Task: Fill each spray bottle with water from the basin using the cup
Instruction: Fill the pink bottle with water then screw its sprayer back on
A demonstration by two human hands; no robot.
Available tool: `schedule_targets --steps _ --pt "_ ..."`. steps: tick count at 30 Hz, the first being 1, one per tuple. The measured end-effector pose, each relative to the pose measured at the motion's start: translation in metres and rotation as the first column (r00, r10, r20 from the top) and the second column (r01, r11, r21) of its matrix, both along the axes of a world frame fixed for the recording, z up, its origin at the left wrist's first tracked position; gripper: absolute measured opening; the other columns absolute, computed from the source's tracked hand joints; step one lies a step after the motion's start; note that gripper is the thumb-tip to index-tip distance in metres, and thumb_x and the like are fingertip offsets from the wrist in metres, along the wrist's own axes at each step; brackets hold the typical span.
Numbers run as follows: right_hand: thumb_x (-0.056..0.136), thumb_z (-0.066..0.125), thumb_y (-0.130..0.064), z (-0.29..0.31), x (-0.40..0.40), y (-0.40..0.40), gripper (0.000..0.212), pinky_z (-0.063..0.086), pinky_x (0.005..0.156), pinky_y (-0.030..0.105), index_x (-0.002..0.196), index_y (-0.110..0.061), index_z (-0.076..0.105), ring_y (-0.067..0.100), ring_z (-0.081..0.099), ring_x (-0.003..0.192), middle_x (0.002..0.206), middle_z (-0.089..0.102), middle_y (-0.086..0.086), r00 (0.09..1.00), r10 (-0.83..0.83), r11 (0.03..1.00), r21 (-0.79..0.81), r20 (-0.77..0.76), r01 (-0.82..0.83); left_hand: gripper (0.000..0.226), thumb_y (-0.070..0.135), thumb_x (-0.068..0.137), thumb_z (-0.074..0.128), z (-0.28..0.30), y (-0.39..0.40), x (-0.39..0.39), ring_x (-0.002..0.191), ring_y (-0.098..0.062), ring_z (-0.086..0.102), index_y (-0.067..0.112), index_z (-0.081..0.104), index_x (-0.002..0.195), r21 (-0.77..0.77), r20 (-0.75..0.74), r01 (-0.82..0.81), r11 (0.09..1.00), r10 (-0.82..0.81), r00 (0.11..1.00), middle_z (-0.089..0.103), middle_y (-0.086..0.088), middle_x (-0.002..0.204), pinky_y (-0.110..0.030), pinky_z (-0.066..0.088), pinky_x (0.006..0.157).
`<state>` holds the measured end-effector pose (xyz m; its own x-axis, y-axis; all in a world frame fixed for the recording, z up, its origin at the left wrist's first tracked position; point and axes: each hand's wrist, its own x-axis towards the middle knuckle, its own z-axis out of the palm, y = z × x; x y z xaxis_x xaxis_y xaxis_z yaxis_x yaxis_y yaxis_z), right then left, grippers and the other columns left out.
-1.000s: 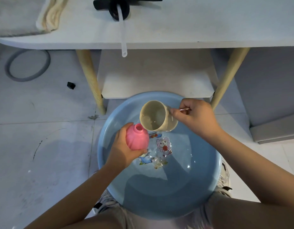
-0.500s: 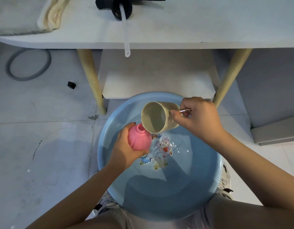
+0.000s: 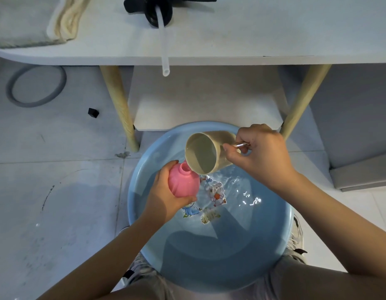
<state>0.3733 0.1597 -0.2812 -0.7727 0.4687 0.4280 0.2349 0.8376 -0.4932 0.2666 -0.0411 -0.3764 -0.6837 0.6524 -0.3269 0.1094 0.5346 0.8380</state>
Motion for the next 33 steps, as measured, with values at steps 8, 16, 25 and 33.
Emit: schedule_targets --steps 8,16,25,33 --pt "0.073 0.057 -0.030 0.0013 -0.0011 -0.0007 0.032 0.020 0.062 0.013 0.052 -0.007 0.050 0.016 0.037 0.061 0.046 0.048 0.001 0.997 0.026 0.998 0.067 -0.072 -0.021 0.101 0.025 0.053 0.092 -0.0012 0.0005 -0.0006 0.114 -0.012 0.048 0.041 0.032 0.133 -0.007 0.008 -0.011 1.000 0.011 1.000 0.044 0.011 0.132 -0.019 0.047 0.079" --pt "0.074 0.059 -0.026 0.0028 -0.0035 0.0009 0.032 0.028 0.063 0.022 0.051 -0.007 0.048 0.019 0.039 0.049 0.047 0.047 0.001 0.992 0.068 0.989 0.139 -0.104 -0.053 0.101 0.024 0.052 0.093 -0.0008 0.0010 -0.0002 0.113 -0.012 0.049 0.039 0.034 0.132 -0.006 0.006 -0.008 1.000 0.008 1.000 0.045 0.010 0.130 -0.025 0.051 0.082" --pt "0.076 0.061 -0.024 0.0029 -0.0037 0.0023 0.031 0.031 0.065 0.027 0.052 -0.006 0.049 0.025 0.043 0.049 0.048 0.048 0.004 0.988 0.106 0.977 0.196 -0.111 -0.082 0.098 0.024 0.052 0.092 0.0027 0.0023 0.0009 0.112 -0.012 0.048 0.039 0.035 0.130 -0.005 0.007 -0.002 1.000 0.003 1.000 0.044 0.010 0.129 -0.024 0.051 0.081" --pt "0.079 0.062 -0.021 0.0066 -0.0028 0.0033 0.031 0.033 0.066 0.028 0.055 -0.005 0.051 0.024 0.045 0.051 0.050 0.051 0.004 0.981 0.142 0.964 0.243 -0.133 -0.107 0.100 0.024 0.053 0.092 0.0045 0.0029 0.0015 0.113 -0.012 0.048 0.038 0.035 0.133 -0.017 0.014 0.003 1.000 -0.003 1.000 0.045 0.010 0.130 -0.029 0.052 0.086"
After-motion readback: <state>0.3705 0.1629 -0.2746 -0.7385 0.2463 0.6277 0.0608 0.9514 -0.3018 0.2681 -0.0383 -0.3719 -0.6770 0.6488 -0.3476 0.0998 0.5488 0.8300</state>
